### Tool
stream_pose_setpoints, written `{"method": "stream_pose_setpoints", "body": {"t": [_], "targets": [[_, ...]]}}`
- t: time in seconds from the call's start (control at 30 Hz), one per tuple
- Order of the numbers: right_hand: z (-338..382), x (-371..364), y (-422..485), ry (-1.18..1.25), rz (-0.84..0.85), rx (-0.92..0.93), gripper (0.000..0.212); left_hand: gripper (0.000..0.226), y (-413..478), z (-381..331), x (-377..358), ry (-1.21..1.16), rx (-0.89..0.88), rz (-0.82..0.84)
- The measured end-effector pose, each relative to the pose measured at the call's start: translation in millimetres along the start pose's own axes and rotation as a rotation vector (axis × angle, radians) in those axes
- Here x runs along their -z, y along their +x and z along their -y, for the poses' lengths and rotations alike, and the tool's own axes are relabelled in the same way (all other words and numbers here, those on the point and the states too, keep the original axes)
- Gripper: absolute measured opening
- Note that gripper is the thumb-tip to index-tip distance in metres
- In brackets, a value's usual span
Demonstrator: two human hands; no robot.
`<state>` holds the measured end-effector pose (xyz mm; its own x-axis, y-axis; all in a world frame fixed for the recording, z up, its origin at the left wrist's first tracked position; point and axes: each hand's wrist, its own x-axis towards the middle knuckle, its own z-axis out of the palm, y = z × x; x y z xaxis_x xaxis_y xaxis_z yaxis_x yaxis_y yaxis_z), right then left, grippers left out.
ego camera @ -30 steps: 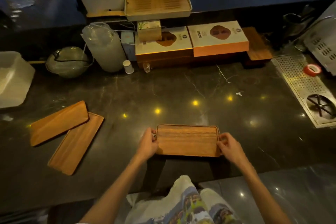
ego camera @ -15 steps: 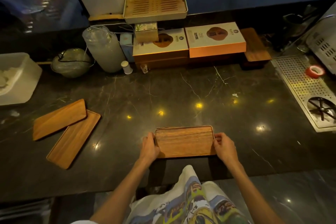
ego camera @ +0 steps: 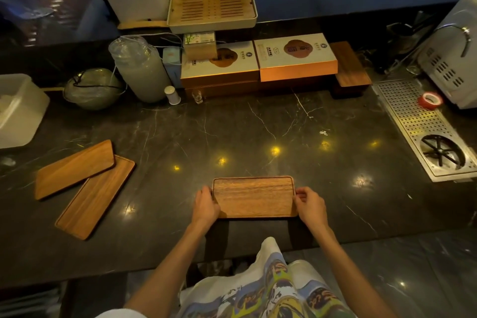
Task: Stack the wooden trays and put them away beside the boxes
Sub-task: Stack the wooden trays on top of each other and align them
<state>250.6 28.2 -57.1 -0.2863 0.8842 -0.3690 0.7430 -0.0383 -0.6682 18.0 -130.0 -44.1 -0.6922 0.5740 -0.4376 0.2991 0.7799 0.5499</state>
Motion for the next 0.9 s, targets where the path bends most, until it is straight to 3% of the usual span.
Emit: {"method": "stream_pose_setpoints", "body": {"t": [0.9], "targets": [[-10, -3, 4, 0.002, -0.018, -0.021, 0.029, 0.030, -4, 1, -2, -0.033, 0.044, -0.007]]}}
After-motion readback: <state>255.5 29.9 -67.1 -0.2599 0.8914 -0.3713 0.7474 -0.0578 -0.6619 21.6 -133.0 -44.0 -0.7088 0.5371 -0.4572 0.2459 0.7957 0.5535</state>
